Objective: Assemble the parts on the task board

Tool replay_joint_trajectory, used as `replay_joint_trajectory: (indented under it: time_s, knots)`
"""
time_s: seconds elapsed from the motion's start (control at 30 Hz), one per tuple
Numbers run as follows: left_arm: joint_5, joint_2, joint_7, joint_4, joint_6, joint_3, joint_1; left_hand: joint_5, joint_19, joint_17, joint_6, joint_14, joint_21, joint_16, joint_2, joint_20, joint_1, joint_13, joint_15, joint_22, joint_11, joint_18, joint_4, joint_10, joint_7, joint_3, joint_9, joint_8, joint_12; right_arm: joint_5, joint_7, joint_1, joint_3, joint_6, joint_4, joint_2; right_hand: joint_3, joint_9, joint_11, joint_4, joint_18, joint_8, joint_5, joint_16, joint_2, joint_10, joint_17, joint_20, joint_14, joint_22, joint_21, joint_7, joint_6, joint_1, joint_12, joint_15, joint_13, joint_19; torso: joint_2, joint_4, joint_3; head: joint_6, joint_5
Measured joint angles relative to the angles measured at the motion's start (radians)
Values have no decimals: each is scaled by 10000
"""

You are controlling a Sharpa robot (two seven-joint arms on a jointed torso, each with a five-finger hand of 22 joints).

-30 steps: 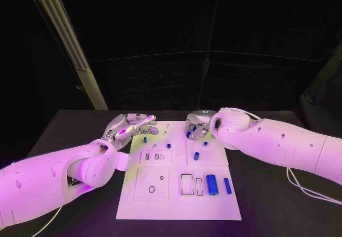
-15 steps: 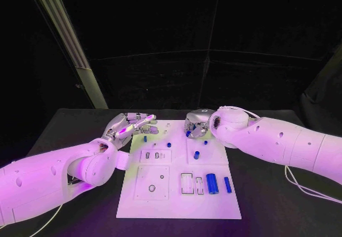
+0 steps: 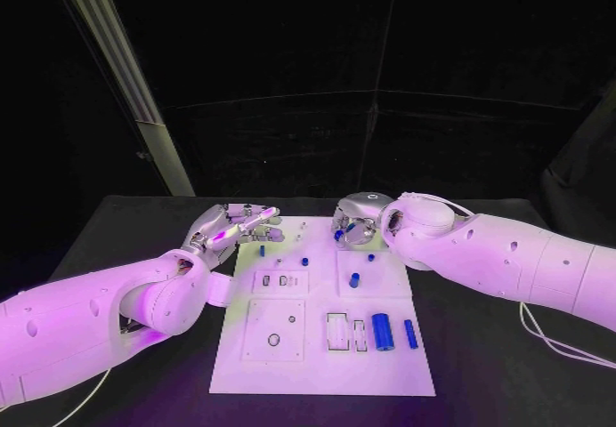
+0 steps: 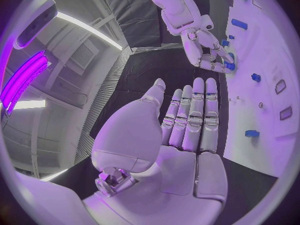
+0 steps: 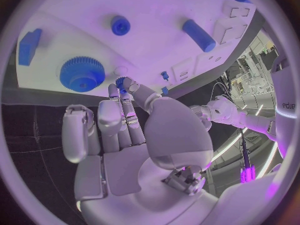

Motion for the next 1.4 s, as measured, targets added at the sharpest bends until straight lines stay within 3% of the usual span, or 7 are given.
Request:
replay_joint_trajectory:
  time_s: [0.2,0.47,0.7,1.4]
  knots:
    - [-1,-12,-1,1,7,0,1,0,0,0,0,0,0,-33,0,0,0,0,0,0,0,0,-12,0,0,13,0,0,0,125,2,8,6,-725,-55,157,0,6,0,0,0,0,-2,0,0,0,-25,-2,0,0,0,0,0,0,0,0,0,2,6,4,-4,67,19]
    - [-2,-10,-4,2,30,0,5,0,0,0,0,0,0,-33,0,0,0,0,0,1,0,0,-12,0,0,13,1,0,0,262,0,8,6,-1173,-607,761,-1,5,0,-1,0,0,-2,1,-39,0,-61,-1,-37,0,0,-1,0,-38,0,-37,2,1,28,22,3,108,70]
    - [-2,-44,-6,25,43,1,34,0,0,0,0,0,0,-33,0,0,0,1,0,-9,0,0,-12,0,0,13,1,0,0,319,4,13,6,-1324,-1164,1293,-1,5,0,-1,1,-1,-2,0,-39,-1,-72,-1,-37,-1,0,-1,0,-38,0,-37,2,1,69,25,2,154,112]
    - [-4,-57,-28,95,77,1,96,0,0,0,0,0,0,-33,0,0,-1,2,0,-7,0,0,-12,0,0,13,2,1,-1,353,-78,25,7,-1412,-2035,2153,25,-1,0,25,1,-1,-2,0,-80,-1,-105,-1,-37,-1,-1,-1,-2,-80,1,-37,-8,1,170,46,-16,199,105]
